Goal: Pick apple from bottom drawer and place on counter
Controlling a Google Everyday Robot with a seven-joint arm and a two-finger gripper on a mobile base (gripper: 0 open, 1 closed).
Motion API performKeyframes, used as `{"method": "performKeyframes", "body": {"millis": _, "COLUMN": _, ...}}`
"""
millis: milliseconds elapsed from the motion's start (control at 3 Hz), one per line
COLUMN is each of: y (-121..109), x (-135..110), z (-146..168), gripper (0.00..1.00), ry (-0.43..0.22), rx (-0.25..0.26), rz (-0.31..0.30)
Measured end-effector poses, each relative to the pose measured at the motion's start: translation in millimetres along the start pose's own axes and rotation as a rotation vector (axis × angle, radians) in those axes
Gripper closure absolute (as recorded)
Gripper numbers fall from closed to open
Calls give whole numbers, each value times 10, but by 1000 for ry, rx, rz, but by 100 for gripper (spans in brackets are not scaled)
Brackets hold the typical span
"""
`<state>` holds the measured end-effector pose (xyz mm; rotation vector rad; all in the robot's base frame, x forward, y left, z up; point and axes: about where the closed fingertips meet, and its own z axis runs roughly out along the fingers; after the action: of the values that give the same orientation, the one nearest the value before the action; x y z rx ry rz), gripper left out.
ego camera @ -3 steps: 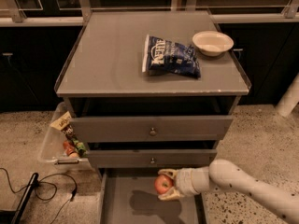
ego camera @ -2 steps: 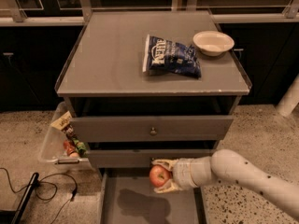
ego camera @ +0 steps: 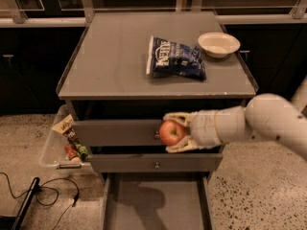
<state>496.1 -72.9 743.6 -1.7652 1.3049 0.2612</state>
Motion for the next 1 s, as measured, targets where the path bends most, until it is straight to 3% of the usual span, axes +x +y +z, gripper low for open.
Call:
{"method": "performKeyframes", "body": {"millis": 333, "y": -329, "x": -9, "z": -237, "gripper": 100, "ry": 0, "rx": 54, "rz": -10}}
{"method": "performKeyframes", "body": {"millis": 667, "y": -152, "x": -142, "z": -156, "gripper": 100, "ry": -38, "rx": 31, "rz": 1}}
{"method": "performKeyframes", "body": {"millis": 1000, "y": -299, "x": -482, "z": -142, "gripper": 100, "ry": -67, "rx": -29, "rz": -83}}
